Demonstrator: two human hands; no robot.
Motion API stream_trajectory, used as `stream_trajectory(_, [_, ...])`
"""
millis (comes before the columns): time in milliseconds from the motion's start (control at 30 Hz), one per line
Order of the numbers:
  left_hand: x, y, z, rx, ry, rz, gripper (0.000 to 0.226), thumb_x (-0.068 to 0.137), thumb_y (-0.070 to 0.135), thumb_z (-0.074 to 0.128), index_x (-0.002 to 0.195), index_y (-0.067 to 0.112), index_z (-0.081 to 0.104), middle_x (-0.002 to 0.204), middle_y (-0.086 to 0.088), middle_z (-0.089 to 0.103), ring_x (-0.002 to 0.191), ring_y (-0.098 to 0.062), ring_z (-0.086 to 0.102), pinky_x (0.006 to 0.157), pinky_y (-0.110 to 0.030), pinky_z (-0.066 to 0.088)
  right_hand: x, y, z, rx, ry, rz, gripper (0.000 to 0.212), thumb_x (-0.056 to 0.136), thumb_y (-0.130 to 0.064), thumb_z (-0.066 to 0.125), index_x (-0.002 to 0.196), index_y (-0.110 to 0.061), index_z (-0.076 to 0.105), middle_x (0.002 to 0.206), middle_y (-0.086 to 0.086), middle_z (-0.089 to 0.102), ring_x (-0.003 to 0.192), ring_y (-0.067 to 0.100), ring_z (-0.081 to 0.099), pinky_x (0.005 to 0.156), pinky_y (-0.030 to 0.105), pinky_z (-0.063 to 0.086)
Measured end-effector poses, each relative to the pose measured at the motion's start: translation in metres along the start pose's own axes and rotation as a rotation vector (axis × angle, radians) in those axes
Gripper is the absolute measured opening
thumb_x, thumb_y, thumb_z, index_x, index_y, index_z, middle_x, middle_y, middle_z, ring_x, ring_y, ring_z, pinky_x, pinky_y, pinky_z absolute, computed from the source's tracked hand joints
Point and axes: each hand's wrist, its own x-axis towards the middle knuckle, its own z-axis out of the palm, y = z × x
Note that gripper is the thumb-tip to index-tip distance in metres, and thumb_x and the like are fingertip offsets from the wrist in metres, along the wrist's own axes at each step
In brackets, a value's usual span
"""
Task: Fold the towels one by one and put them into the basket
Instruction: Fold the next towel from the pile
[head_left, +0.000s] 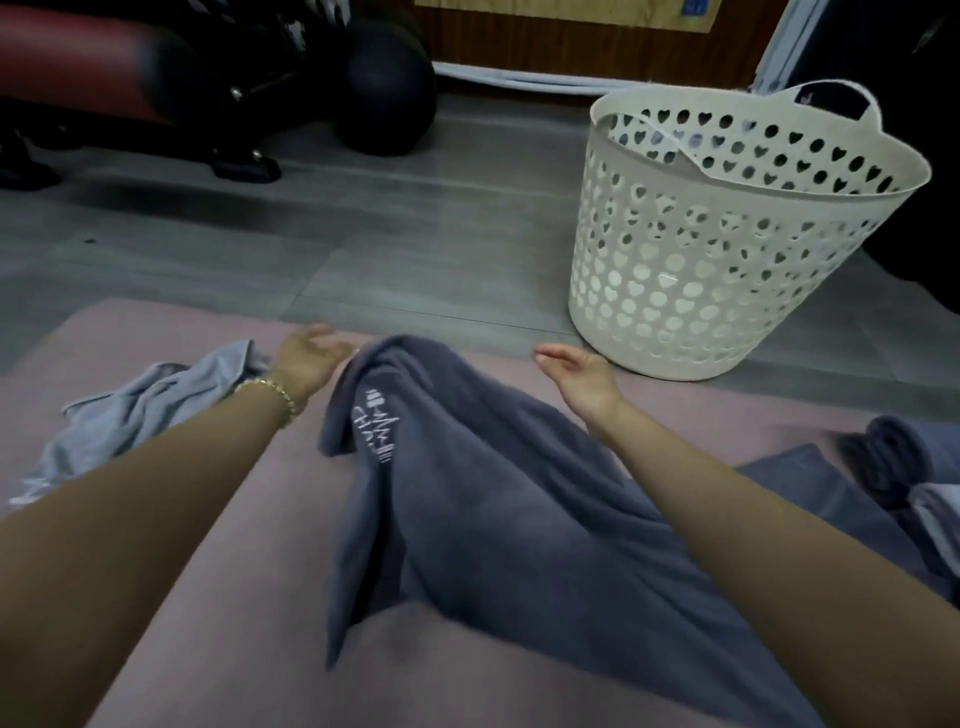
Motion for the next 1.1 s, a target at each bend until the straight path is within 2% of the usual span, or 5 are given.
stream_trajectory(133, [0.013, -0.068, -0.028, 0.197, 0.161, -0.147, 0.046, 0.092, 0.027, 0.058, 0.127, -0.002, 0.048, 0.117, -0.017, 0.060, 0.107, -0.021, 0.059, 0.097, -0.030, 0.038, -0.004, 0.032, 0.038, -0.095, -0.136, 0.092, 0.020, 0.090, 0.003, 0.057, 0.108, 0.010, 0.063, 0.075, -0.007, 0.067, 0.068, 0.004, 0.059, 0.064, 0.007, 0.043])
stream_trajectory(367, [-0.053, -0.140, -0.015, 0.537, -0.555, -0.616, 0.063, 0.088, 0.065, 0.041, 0.111, 0.008, 0.056, 0.106, -0.009, 0.064, 0.080, -0.020, 0.058, 0.071, -0.027, 0.048, -0.056, 0.104, 0.090, -0.578, -0.667, 0.249, 0.024, 0.078, -0.043, 0.073, 0.080, -0.020, 0.065, 0.073, -0.009, 0.059, 0.066, 0.002, 0.052, 0.058, 0.012, 0.042])
stream_trajectory(600, [-0.081, -0.169, 0.013, 0.705, -0.077, -0.383, 0.074, 0.081, 0.065, 0.053, 0.127, 0.010, 0.038, 0.131, -0.012, 0.037, 0.125, -0.032, 0.036, 0.104, -0.039, 0.033, -0.104, 0.136, 0.130, -0.569, -0.326, 0.117, 0.050, 0.061, -0.058, 0.077, 0.086, -0.025, 0.051, 0.092, -0.011, 0.054, 0.082, 0.010, 0.053, 0.067, 0.022, 0.042])
stream_trajectory(900, [-0.082, -0.169, -0.009, 0.070, -0.155, -0.408, 0.038, 0.084, 0.041, 0.066, 0.095, 0.005, 0.071, 0.092, -0.006, 0.071, 0.083, -0.018, 0.063, 0.076, -0.026, 0.051, -0.080, 0.133, 0.139, -0.691, -0.339, 0.200, 0.031, 0.082, -0.027, 0.071, 0.063, -0.023, 0.048, 0.064, -0.008, 0.052, 0.074, 0.015, 0.055, 0.075, 0.029, 0.047])
stream_trajectory(1100, [-0.074, -0.168, -0.084, -0.097, -0.232, -0.527, 0.044, 0.078, 0.033, 0.074, 0.105, -0.001, 0.068, 0.099, -0.015, 0.073, 0.096, -0.031, 0.068, 0.093, -0.041, 0.052, -0.109, 0.103, 0.130, -0.250, -0.923, 0.510, 0.014, 0.083, -0.019, 0.072, 0.088, -0.011, 0.062, 0.072, -0.004, 0.060, 0.065, 0.004, 0.058, 0.059, 0.012, 0.050])
